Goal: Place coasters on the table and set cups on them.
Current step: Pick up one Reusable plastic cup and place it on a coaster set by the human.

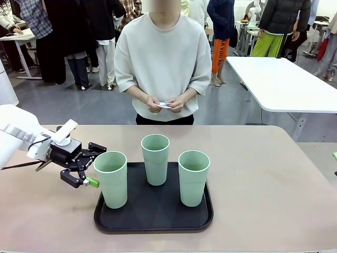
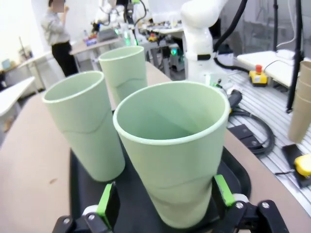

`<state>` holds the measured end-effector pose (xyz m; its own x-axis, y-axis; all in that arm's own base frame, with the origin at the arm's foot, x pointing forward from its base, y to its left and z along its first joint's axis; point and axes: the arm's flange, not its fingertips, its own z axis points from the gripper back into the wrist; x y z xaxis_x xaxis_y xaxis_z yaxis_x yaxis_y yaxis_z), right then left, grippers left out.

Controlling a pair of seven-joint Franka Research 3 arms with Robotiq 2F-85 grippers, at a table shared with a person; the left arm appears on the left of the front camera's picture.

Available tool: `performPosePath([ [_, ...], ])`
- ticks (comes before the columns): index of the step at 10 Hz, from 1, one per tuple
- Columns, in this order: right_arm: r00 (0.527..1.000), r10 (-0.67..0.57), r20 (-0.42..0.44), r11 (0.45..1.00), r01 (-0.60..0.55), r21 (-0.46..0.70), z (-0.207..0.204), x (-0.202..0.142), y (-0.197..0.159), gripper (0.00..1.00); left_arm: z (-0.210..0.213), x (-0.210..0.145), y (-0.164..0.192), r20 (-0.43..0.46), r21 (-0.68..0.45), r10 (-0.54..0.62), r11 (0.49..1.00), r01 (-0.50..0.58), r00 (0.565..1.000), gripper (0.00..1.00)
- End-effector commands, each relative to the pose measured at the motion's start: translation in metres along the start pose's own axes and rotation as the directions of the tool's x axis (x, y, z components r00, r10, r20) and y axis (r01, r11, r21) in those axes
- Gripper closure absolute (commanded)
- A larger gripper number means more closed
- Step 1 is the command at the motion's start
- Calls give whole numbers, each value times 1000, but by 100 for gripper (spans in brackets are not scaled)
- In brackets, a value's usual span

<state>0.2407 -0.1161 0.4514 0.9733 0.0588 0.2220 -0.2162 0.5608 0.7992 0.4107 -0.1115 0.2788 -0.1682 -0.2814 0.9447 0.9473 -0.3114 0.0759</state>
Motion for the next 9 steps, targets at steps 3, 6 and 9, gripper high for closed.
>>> performPosePath([
  [3,1000,11,7,1000,-11,19,-1,1,-1,0,-17,-30,-2,44,-28,-9,1000,10,999,0],
  [6,1000,11,7,1000,-11,19,-1,1,-1,0,-24,-34,2,56,-57,22,998,-19,998,0],
  [9,1000,11,7,1000,-11,19,-1,1,-1,0,-29,-34,5,79,-74,45,996,-39,996,0],
])
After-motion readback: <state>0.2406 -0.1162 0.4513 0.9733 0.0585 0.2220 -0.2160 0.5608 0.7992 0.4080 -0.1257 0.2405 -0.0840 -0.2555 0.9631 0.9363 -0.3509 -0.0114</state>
